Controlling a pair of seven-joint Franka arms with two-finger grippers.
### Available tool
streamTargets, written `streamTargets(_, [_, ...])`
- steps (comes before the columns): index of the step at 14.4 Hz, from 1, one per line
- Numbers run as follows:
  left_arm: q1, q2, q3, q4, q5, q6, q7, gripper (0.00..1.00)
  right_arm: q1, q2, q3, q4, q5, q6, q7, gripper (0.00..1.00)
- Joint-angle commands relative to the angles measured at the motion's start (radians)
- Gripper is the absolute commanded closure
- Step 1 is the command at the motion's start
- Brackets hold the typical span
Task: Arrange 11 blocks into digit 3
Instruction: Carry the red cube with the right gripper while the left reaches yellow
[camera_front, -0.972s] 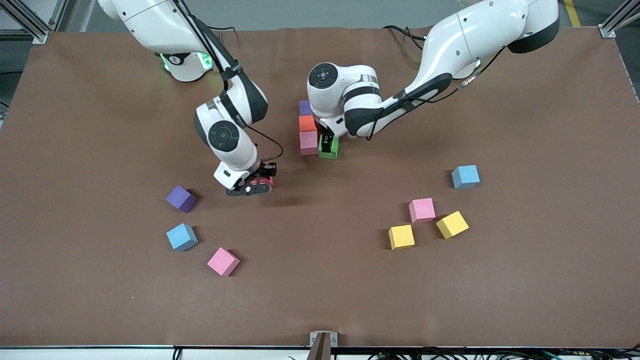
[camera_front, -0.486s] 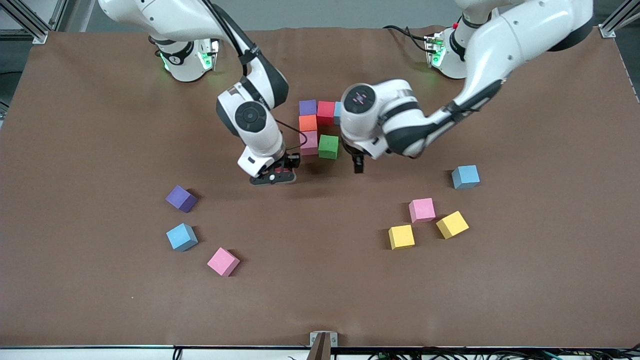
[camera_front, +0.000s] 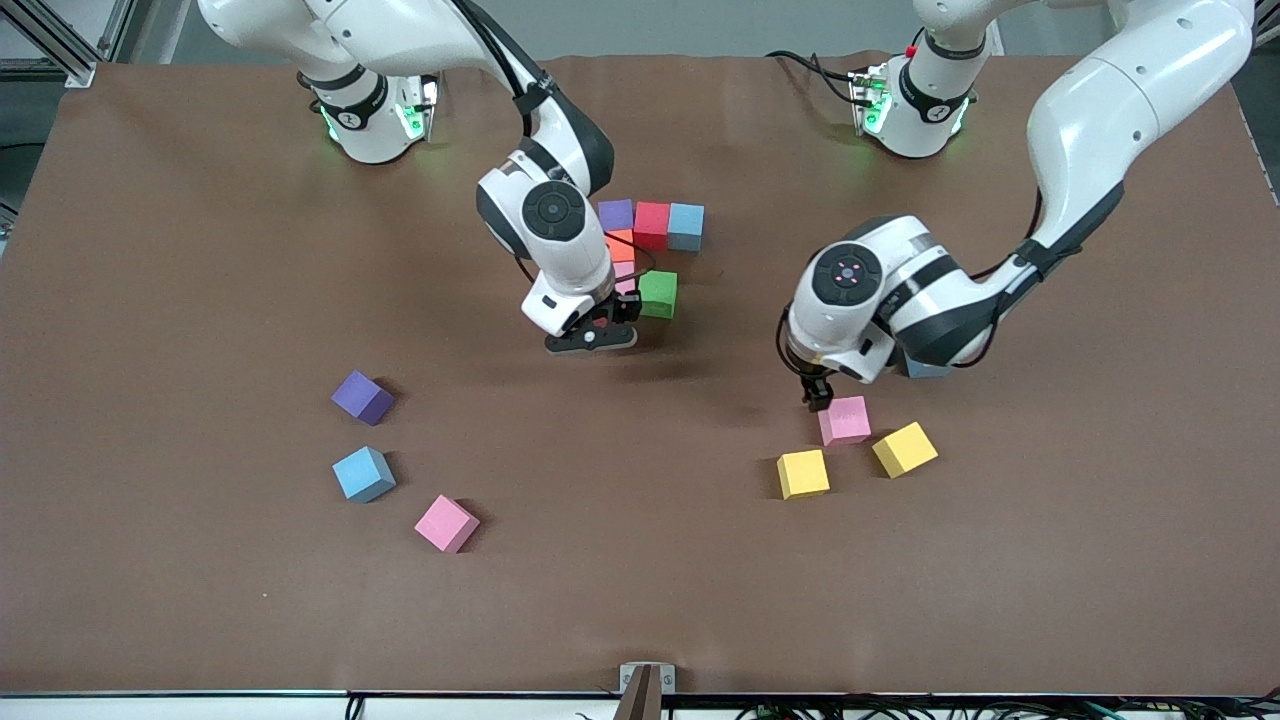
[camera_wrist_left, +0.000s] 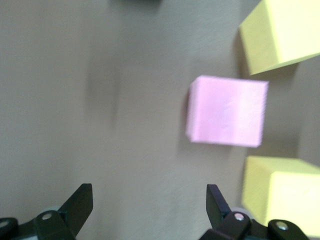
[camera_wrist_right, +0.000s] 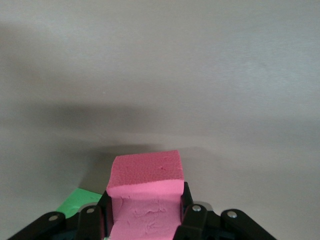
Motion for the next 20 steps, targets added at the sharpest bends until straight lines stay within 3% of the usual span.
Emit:
streamTargets(1, [-0.002,0.000,0.039,-0.003,0.055,0.066,-0.116,0.00,0.022,0.075,-0.005,0.096,0.008,-0.016,0.016,0.99])
streamTargets(8, [-0.043,0.033,0.121,0.182,0.053,0.127,0.110,0.00,0.071,0.183,-0.005,0.242,-0.026,-0.058,-0.016,1.00])
streamTargets(13, [-0.227,0.069,0.311,0.329,0.004,0.222,0.127,0.00,0.094,0.195,-0.005,0.260,-0.031,-0.086,-0.026,1.00])
streamTargets(20, [-0.255,0.118,0.322,0.388,-0.017,0.233,0.200,0.00,0.131,0.191,-0.005,0.244,-0.029,-0.092,-0.010,1.00])
